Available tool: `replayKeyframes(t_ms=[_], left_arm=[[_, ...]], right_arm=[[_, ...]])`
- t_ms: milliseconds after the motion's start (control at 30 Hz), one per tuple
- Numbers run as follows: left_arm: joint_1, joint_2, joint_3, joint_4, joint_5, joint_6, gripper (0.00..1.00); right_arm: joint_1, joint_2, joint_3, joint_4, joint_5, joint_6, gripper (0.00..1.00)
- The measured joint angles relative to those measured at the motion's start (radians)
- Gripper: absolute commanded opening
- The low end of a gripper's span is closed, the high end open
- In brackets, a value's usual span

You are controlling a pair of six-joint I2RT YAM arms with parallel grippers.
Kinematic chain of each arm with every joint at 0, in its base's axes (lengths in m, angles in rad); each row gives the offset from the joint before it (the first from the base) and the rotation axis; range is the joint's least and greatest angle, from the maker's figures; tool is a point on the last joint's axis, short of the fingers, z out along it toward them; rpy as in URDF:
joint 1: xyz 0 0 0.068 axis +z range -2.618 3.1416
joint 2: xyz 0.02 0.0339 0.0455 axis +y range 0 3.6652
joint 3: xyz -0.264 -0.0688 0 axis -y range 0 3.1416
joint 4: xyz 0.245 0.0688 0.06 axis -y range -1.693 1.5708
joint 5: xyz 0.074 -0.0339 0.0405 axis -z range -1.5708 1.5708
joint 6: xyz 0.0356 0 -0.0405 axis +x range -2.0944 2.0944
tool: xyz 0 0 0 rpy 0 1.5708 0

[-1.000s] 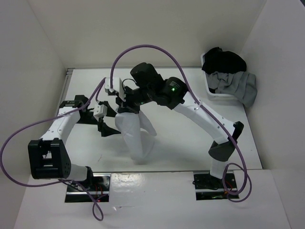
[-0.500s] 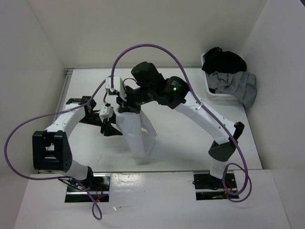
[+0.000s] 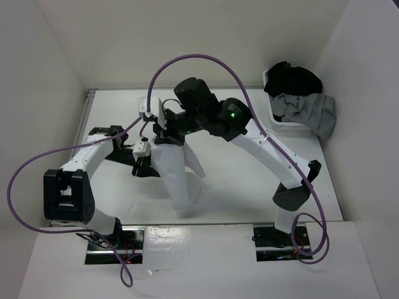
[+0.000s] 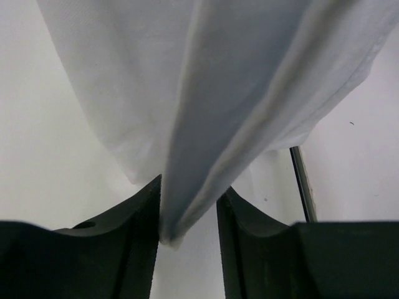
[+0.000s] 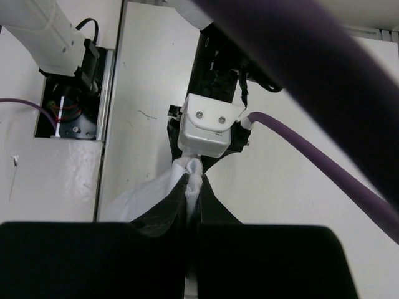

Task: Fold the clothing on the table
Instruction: Flatten the skirt out

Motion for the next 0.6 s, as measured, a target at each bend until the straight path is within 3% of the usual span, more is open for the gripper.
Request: replayKeyframes(t_ms=[100, 233, 267, 400, 600], left_arm=[[0.0, 0.0, 0.007, -0.006, -0.006, 0.002, 0.36], [0.0, 0.0, 0.016, -0.016, -0.021, 0.003, 0.14], [0.0, 0.002, 0.021, -0.019, -0.024, 0.003, 0.02], [0.014, 0.021, 0.05, -0.041, -0.031, 0.004, 0.0], [0.098, 0.056, 0.137, -0.057, -0.031, -0.063, 0.0]], right_arm=[[0.0, 0.0, 0.0, -0.001, 0.002, 0.0, 0.01], [0.0, 0.0, 0.0, 0.0, 0.012, -0.001, 0.01], [0.0, 0.0, 0.0, -0.001, 0.017, -0.001, 0.01], [0.001, -0.018, -0.025, 0.008, 0.061, -0.002, 0.0], [0.001, -0.132, -0.21, 0.085, 0.22, 0.005, 0.0]])
